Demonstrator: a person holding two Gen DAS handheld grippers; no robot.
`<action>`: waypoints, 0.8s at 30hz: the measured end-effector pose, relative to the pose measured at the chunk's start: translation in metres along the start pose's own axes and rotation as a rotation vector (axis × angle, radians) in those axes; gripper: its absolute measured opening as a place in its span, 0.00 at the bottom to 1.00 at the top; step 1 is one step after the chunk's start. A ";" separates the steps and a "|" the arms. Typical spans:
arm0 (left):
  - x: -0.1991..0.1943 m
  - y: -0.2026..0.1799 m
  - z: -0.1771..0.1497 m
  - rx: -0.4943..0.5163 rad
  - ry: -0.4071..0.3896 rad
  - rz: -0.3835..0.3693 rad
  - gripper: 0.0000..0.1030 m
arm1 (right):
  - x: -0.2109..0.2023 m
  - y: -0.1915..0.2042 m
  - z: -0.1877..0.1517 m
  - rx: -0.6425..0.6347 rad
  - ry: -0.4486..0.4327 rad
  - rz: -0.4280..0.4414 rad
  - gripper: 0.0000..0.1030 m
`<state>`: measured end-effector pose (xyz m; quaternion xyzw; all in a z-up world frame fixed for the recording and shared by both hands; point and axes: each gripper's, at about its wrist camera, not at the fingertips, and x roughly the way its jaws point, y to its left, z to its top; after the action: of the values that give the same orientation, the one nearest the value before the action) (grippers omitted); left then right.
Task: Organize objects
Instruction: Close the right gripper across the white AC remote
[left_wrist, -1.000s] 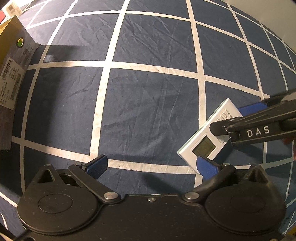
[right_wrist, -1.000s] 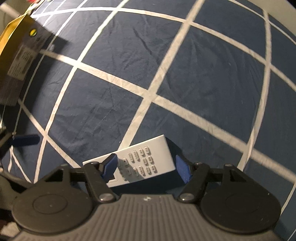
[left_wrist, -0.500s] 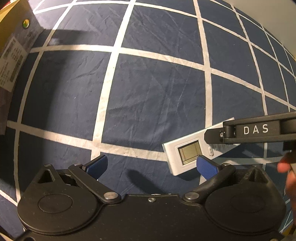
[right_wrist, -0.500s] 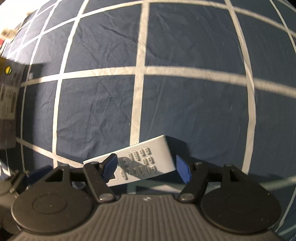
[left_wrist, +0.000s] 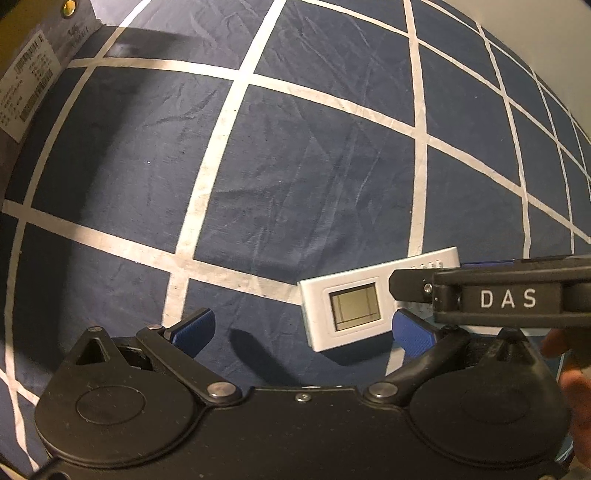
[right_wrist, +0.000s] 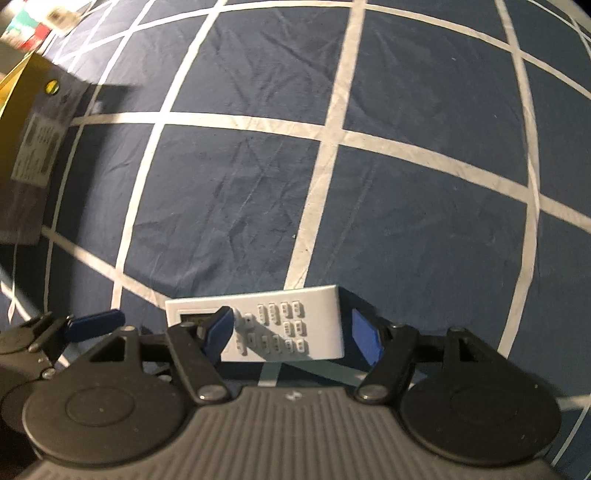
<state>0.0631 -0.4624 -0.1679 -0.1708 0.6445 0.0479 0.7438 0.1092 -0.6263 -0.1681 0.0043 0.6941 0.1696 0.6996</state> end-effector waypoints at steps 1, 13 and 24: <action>0.001 -0.001 0.000 -0.008 0.001 0.000 1.00 | 0.000 -0.001 0.000 -0.012 0.002 0.004 0.67; 0.010 -0.016 0.001 -0.048 0.020 -0.010 1.00 | 0.001 -0.007 0.000 -0.041 0.015 0.044 0.67; 0.013 -0.022 0.002 -0.040 0.023 -0.018 0.90 | 0.001 -0.007 0.001 -0.059 0.011 0.057 0.66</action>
<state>0.0734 -0.4840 -0.1757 -0.1919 0.6503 0.0522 0.7332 0.1123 -0.6323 -0.1708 0.0023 0.6922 0.2099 0.6904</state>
